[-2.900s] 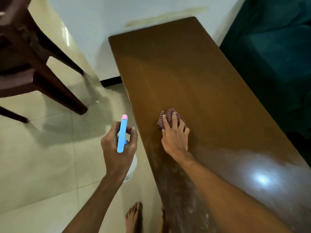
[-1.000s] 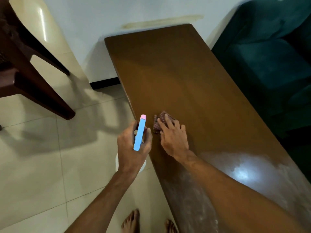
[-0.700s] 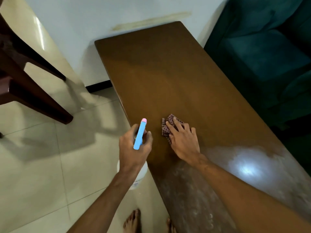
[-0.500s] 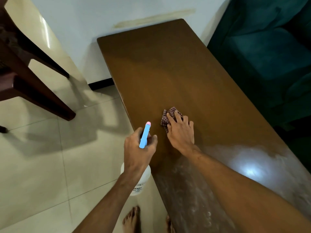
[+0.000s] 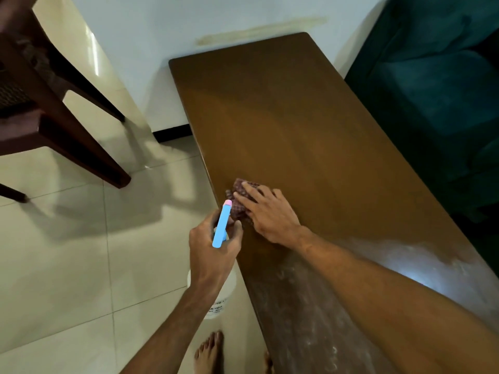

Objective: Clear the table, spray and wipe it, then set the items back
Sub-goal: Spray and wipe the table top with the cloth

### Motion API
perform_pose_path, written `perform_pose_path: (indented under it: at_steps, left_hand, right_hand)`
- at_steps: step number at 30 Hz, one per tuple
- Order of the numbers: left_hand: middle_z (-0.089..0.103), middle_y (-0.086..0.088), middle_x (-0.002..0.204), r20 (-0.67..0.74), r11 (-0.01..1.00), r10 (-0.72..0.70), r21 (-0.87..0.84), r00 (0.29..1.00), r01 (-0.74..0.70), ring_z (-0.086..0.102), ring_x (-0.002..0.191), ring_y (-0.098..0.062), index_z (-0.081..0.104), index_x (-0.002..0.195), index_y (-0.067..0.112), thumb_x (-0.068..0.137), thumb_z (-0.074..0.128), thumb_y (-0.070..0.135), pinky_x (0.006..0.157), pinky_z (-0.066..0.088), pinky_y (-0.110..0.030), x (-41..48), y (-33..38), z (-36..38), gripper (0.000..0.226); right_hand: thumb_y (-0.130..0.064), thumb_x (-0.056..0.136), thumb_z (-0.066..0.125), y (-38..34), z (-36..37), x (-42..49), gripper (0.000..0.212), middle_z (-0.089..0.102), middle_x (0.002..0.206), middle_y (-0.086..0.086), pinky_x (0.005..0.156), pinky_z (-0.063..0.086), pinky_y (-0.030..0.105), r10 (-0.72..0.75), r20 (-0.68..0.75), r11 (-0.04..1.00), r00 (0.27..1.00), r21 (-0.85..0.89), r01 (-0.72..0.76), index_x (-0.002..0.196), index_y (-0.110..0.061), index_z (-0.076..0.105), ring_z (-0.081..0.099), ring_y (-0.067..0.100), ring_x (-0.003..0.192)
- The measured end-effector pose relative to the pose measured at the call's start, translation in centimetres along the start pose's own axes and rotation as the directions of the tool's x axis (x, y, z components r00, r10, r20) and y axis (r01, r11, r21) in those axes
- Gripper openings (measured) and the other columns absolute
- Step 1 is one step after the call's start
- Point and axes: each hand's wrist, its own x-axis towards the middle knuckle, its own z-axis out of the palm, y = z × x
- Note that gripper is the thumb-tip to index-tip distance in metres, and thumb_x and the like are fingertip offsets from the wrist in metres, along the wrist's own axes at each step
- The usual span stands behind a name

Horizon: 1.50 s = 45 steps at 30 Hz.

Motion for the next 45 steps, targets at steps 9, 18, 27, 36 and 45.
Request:
perform_pose_path:
  at_steps: [9,18,27,36,45]
  left_hand:
    - [0.062,0.01,0.071,-0.093,1.0,0.027,-0.007,0.995,-0.028,0.06,0.058,-0.014,0.066,0.092,0.019,0.085,0.078,0.017,0.054,0.054,-0.018,1.6,-1.0,-1.7,0.013]
    - [0.061,0.005,0.071,-0.121,0.992,0.12,0.047,0.985,-0.115,0.059,0.059,-0.02,0.064,0.094,0.018,0.085,0.077,0.017,0.055,0.054,-0.02,4.3,-1.9,-2.4,0.016]
    - [0.061,0.01,0.07,-0.032,0.99,0.132,-0.041,0.991,-0.134,0.06,0.061,-0.012,0.066,0.088,0.013,0.086,0.076,0.013,0.057,0.046,-0.009,3.2,2.1,0.4,0.01]
    - [0.061,0.01,0.069,0.089,0.972,0.223,-0.095,0.971,-0.214,0.06,0.063,-0.016,0.063,0.084,0.016,0.087,0.075,0.016,0.059,0.051,-0.017,-0.4,7.0,7.3,0.012]
    - [0.063,0.011,0.073,0.247,0.952,0.303,-0.116,0.921,-0.282,0.065,0.069,-0.008,0.066,0.089,0.012,0.086,0.077,0.016,0.062,0.053,-0.011,-5.5,11.0,14.6,0.012]
  right_hand:
    - [-0.032,0.1,0.047,-1.5,-1.8,4.7,0.057,0.025,0.161,0.008,0.11,0.031,0.049,0.12,-0.006,0.99,0.993,0.076,-0.119,0.154,-0.027,0.029,0.032,0.033,0.138]
    - [-0.03,0.098,0.05,-5.6,-1.2,10.5,0.06,0.021,0.163,0.01,0.113,0.027,0.053,0.136,-0.006,0.99,0.991,0.046,-0.136,0.154,-0.024,0.029,0.029,0.035,0.141]
    - [-0.032,0.098,0.048,3.9,-0.1,-2.4,0.058,0.027,0.161,0.001,0.102,0.037,0.048,0.32,-0.052,0.947,0.946,0.049,-0.318,0.153,-0.029,0.032,0.037,0.028,0.133]
    - [-0.03,0.098,0.046,8.1,0.4,-12.5,0.059,0.023,0.162,0.005,0.106,0.034,0.052,0.463,0.002,0.885,0.886,0.052,-0.462,0.154,-0.031,0.027,0.034,0.033,0.135]
    - [-0.034,0.103,0.038,15.7,1.2,-20.1,0.058,0.011,0.166,0.003,0.111,0.027,0.049,0.506,0.043,0.859,0.861,0.068,-0.508,0.157,-0.034,0.015,0.025,0.032,0.141]
